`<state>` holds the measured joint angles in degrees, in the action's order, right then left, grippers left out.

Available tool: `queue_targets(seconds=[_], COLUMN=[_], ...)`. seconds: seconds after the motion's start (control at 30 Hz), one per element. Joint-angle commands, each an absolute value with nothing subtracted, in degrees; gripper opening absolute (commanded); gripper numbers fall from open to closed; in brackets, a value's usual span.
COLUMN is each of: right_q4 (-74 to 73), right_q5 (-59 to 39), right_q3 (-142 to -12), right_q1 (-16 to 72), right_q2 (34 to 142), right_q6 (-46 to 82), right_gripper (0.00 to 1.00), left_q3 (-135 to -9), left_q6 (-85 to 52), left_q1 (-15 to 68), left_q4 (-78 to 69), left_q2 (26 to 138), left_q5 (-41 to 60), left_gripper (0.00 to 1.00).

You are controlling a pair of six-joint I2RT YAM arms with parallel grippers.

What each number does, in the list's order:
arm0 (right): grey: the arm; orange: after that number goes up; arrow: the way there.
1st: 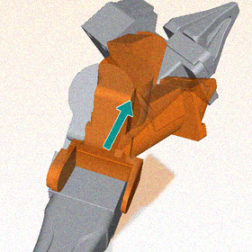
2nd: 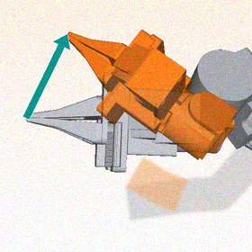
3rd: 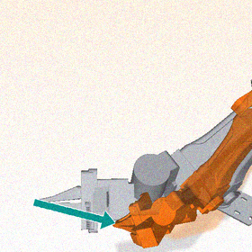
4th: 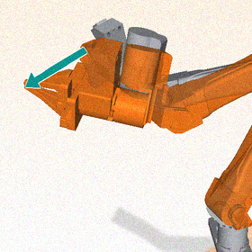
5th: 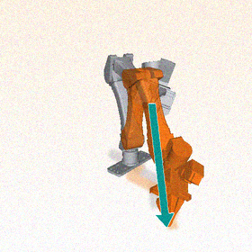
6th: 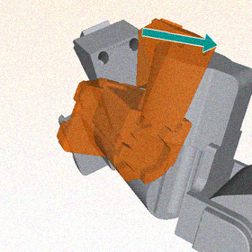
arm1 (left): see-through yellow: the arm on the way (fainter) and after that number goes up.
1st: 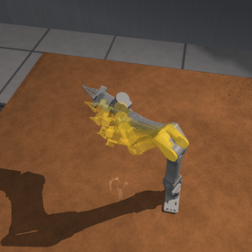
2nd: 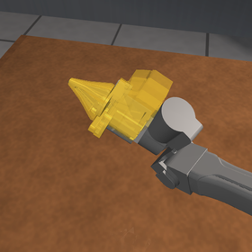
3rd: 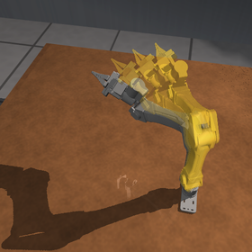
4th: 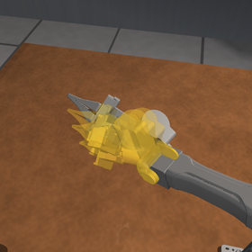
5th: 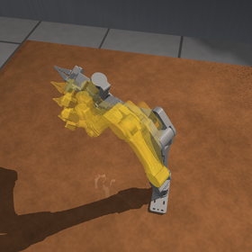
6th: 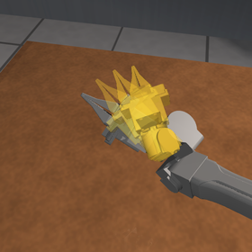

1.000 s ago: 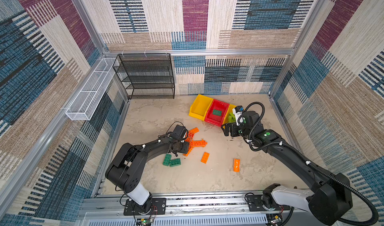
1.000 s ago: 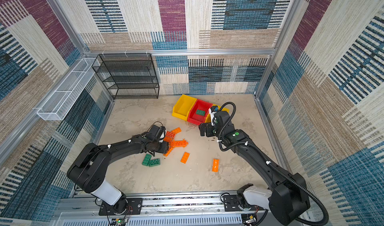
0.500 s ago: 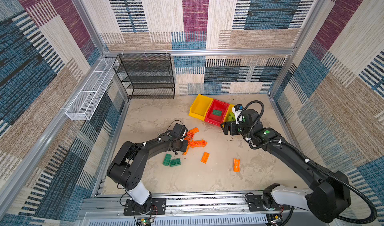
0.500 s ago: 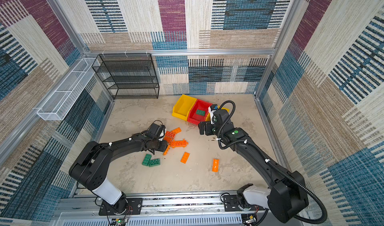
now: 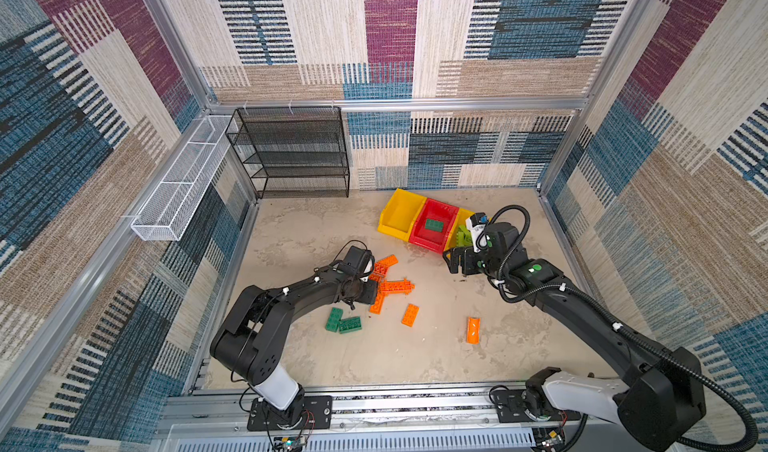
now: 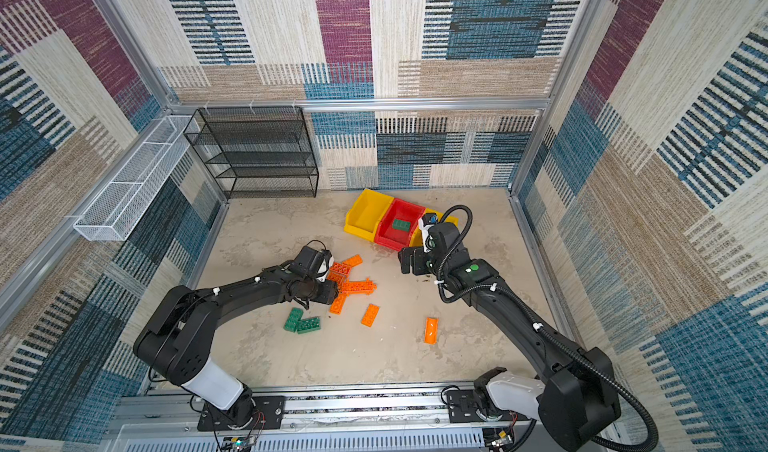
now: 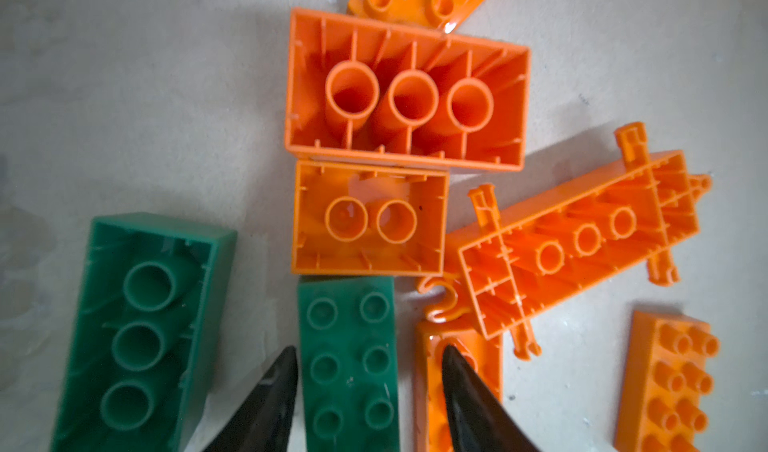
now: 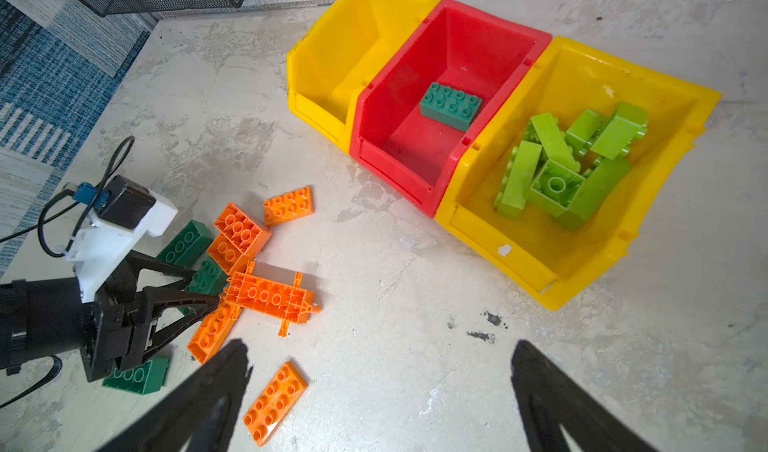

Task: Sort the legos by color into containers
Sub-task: 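Lower the left gripper onto a dark-green 2x4 brick and grasp it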

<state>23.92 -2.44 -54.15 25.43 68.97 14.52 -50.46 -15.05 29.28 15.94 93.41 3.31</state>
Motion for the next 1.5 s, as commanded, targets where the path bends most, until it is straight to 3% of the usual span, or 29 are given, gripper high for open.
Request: queue_targets(seconds=[0.0, 0.4, 0.63, 0.87, 1.3, 1.47], right_q4=[23.5, 23.9, 23.4, 23.7, 25.4, 25.3], right_q5=[-1.9, -0.8, -1.5, -1.7, -0.3, -0.2], right_q3=[-53.7, -53.3, -53.8, -54.0, -55.5, -55.4], right_q1=[25.4, 25.4, 25.4, 25.4, 25.5, 25.4], right_q2=[68.3, 67.8, 68.7, 68.7, 68.7, 68.5], right_q6=[14.8, 14.6, 14.6, 14.7, 13.6, 13.2], right_gripper=[1.00, 1.00, 1.00, 1.00, 1.00, 1.00], left_q3=[-50.9, -52.0, -50.7, -52.0, -55.6, -58.2], left_q6=[-15.5, -16.1, -16.5, -12.6, -11.1, -12.3], left_q1=[29.3, 28.9, 28.8, 27.4, 21.1, 20.1], left_q4=[16.7, 17.0, 17.9, 21.0, 18.9, 21.7], left_q2=[94.2, 96.0, 89.5, 88.2, 94.6, 98.6], left_q5=[2.7, 3.0, 3.0, -3.9, -1.4, -0.7], left_gripper=[0.56, 0.49, 0.54, 0.64, 0.67, 0.62])
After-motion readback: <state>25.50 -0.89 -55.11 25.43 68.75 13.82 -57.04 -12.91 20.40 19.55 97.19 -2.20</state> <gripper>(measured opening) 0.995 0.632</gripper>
